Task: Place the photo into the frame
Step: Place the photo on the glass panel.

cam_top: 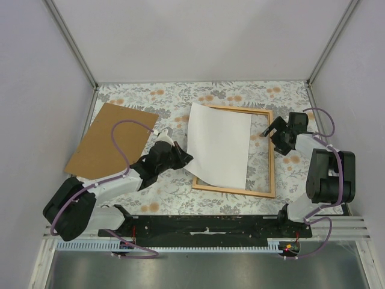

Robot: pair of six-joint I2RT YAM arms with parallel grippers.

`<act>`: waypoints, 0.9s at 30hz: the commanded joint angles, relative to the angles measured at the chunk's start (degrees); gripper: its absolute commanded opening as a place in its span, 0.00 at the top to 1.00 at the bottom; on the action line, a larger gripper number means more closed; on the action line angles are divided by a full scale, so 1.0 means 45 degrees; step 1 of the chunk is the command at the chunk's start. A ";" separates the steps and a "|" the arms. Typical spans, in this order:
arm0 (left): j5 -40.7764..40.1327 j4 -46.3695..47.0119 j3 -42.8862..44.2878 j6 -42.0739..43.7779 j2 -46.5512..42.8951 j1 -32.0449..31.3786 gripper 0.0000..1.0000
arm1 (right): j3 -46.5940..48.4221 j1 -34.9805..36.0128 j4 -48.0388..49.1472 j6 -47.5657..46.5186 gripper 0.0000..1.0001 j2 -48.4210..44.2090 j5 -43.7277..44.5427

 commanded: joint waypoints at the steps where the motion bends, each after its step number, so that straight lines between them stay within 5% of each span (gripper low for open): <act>1: -0.0448 0.0990 0.0139 -0.0256 0.0428 -0.0298 0.98 | 0.0402 0.0262 0.0321 0.0252 0.02 0.0236 -0.0307; 9: -0.1171 0.1342 0.0491 -0.0784 0.1249 -0.1060 0.93 | 0.0480 0.0301 0.0224 0.0174 0.02 0.0159 -0.0287; 13: -0.1190 0.0798 0.0628 -0.0434 0.1173 -0.1178 0.54 | 0.0597 0.0301 0.0165 0.0115 0.02 0.0237 -0.0307; 17: -0.1970 -0.1269 0.0861 0.0502 0.0197 -0.1120 0.34 | 0.0753 0.0301 0.0146 0.0096 0.02 0.0334 -0.0366; 22: -0.2812 -0.4103 0.1798 0.1947 -0.0275 -0.0400 0.29 | 0.0909 0.0301 0.0145 0.0018 0.02 0.0451 -0.0443; 27: -0.1973 -0.5432 0.3863 0.3315 0.1810 0.1163 0.30 | 0.1046 0.0321 0.0126 -0.0002 0.02 0.0686 -0.0541</act>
